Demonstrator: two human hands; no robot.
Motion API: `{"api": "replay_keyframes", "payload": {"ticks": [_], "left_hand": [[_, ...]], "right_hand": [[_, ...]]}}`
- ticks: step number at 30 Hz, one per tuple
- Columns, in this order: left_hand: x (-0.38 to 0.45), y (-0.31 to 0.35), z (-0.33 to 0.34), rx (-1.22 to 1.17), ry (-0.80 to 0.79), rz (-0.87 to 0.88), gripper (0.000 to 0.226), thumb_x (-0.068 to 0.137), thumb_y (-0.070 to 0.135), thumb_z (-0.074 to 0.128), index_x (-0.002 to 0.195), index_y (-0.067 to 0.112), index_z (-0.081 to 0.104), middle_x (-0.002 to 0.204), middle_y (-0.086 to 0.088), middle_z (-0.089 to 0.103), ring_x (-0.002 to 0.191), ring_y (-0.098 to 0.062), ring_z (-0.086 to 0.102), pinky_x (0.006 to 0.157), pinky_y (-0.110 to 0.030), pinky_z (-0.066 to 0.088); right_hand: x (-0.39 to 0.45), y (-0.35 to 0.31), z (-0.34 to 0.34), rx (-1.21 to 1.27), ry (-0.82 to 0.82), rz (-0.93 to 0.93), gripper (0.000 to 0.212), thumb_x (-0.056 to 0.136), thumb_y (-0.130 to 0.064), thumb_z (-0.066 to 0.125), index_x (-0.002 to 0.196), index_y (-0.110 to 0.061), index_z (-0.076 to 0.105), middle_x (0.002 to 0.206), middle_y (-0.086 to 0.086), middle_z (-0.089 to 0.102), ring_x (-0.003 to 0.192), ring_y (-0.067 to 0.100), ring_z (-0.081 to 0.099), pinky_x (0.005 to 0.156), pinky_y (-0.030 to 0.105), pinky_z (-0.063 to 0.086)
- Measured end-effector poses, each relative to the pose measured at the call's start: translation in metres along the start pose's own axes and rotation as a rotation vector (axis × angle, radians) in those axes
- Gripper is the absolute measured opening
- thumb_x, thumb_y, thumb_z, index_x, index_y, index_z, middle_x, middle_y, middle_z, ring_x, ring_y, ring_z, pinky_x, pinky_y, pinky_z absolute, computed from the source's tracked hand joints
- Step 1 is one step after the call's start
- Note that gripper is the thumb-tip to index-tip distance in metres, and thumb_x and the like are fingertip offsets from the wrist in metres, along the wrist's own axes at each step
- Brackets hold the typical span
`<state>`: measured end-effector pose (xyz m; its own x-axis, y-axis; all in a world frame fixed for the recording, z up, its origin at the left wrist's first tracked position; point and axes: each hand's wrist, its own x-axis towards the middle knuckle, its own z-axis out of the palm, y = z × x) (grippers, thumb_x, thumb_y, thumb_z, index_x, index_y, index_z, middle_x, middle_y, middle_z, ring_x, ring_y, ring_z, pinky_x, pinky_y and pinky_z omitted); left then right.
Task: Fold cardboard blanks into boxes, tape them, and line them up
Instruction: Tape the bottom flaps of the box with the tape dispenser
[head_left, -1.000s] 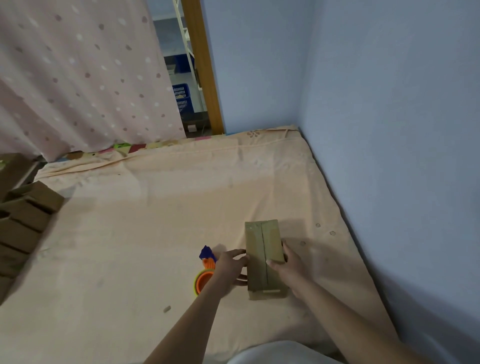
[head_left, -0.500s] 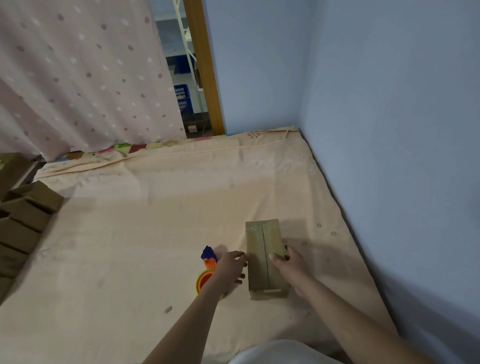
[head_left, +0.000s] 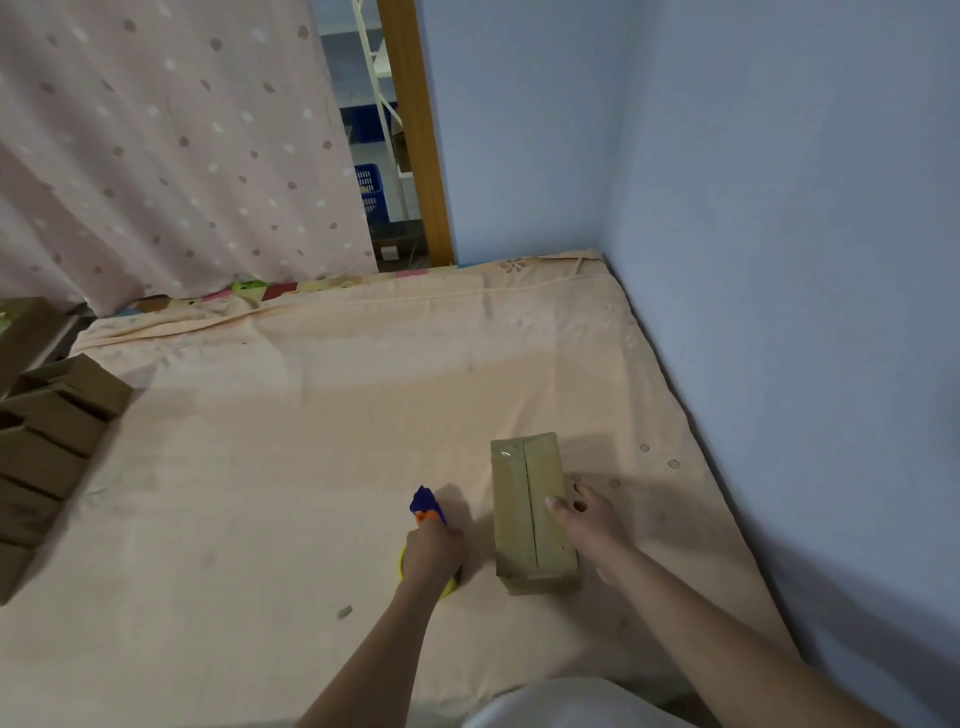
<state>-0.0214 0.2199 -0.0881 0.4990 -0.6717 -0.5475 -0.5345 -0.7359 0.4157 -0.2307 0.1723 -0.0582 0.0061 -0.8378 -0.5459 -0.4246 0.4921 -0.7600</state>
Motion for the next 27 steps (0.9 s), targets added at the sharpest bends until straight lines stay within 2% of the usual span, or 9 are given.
{"api": "replay_keyframes", "payload": {"ticks": [2,6,11,16,20,21,23,25,27], "left_hand": [[-0.002,-0.011,0.004,0.074,0.001,0.002,0.009,0.094,0.014,0.043,0.092,0.008,0.049,0.097,-0.013,0.065,0.079,-0.027,0.053,0.070,-0.031,0.044],[-0.002,-0.024,0.014,0.132,0.025,0.071,0.027,0.091,0.015,0.052,0.066,0.017,0.041,0.077,-0.003,0.055,0.075,-0.024,0.051,0.071,-0.033,0.047],[-0.002,-0.024,0.022,0.151,0.006,0.105,0.034,0.092,0.016,0.056,0.062,0.017,0.040,0.061,0.005,0.044,0.056,-0.010,0.043,0.045,-0.021,0.026],[0.002,-0.021,0.020,0.109,0.043,0.051,0.017,0.089,0.006,0.051,0.072,0.009,0.051,0.061,0.002,0.045,0.055,-0.014,0.043,0.048,-0.026,0.030],[0.007,-0.020,0.001,-0.050,0.078,0.005,0.020,0.094,0.010,0.048,0.101,-0.001,0.062,0.085,-0.010,0.066,0.080,-0.029,0.061,0.061,-0.031,0.040],[0.008,-0.019,-0.007,-0.074,0.066,-0.007,0.021,0.097,0.012,0.044,0.100,-0.001,0.060,0.094,-0.014,0.068,0.083,-0.030,0.062,0.063,-0.033,0.043],[0.008,-0.018,-0.022,-0.105,0.053,0.008,0.023,0.101,0.017,0.041,0.093,0.000,0.055,0.090,-0.014,0.065,0.079,-0.029,0.061,0.066,-0.037,0.048],[0.002,-0.017,-0.038,-0.157,0.036,0.052,0.028,0.099,0.029,0.051,0.093,0.002,0.055,0.079,-0.008,0.060,0.071,-0.023,0.057,0.062,-0.034,0.048],[-0.008,-0.017,-0.055,-0.178,-0.010,0.092,0.036,0.091,0.039,0.065,0.102,0.006,0.054,0.086,-0.005,0.062,0.075,-0.018,0.059,0.057,-0.026,0.045]], "right_hand": [[-0.001,-0.001,0.001,0.002,-0.003,-0.010,0.063,0.096,-0.037,0.065,0.150,-0.016,0.041,0.148,0.006,0.048,0.131,0.026,0.051,0.097,0.033,0.044],[-0.004,0.000,0.001,-0.041,-0.007,-0.005,0.068,0.096,-0.042,0.063,0.153,-0.018,0.036,0.153,0.006,0.043,0.134,0.027,0.049,0.101,0.035,0.044],[-0.007,0.004,0.000,-0.065,0.013,-0.004,0.071,0.094,-0.043,0.065,0.154,-0.015,0.036,0.153,0.009,0.045,0.135,0.027,0.049,0.106,0.037,0.043],[-0.013,0.003,-0.005,-0.090,0.022,-0.012,0.073,0.095,-0.044,0.063,0.155,-0.016,0.034,0.155,0.008,0.042,0.139,0.026,0.045,0.109,0.038,0.040],[-0.017,0.002,-0.009,-0.139,0.037,-0.007,0.072,0.094,-0.045,0.064,0.154,-0.016,0.035,0.154,0.008,0.043,0.138,0.025,0.045,0.112,0.040,0.039],[-0.017,0.001,-0.010,-0.144,0.043,-0.006,0.072,0.094,-0.046,0.064,0.154,-0.016,0.036,0.154,0.008,0.043,0.139,0.025,0.045,0.113,0.040,0.039],[-0.020,-0.003,-0.013,-0.138,0.053,-0.009,0.072,0.094,-0.045,0.065,0.153,-0.017,0.037,0.154,0.006,0.044,0.139,0.024,0.045,0.112,0.039,0.039],[-0.022,-0.007,-0.015,-0.141,0.062,-0.031,0.069,0.095,-0.044,0.063,0.153,-0.019,0.038,0.154,0.005,0.044,0.138,0.023,0.045,0.112,0.038,0.039],[-0.024,-0.015,-0.019,-0.155,0.077,-0.047,0.066,0.096,-0.044,0.062,0.153,-0.019,0.039,0.154,0.005,0.044,0.139,0.024,0.044,0.112,0.039,0.038]]}}
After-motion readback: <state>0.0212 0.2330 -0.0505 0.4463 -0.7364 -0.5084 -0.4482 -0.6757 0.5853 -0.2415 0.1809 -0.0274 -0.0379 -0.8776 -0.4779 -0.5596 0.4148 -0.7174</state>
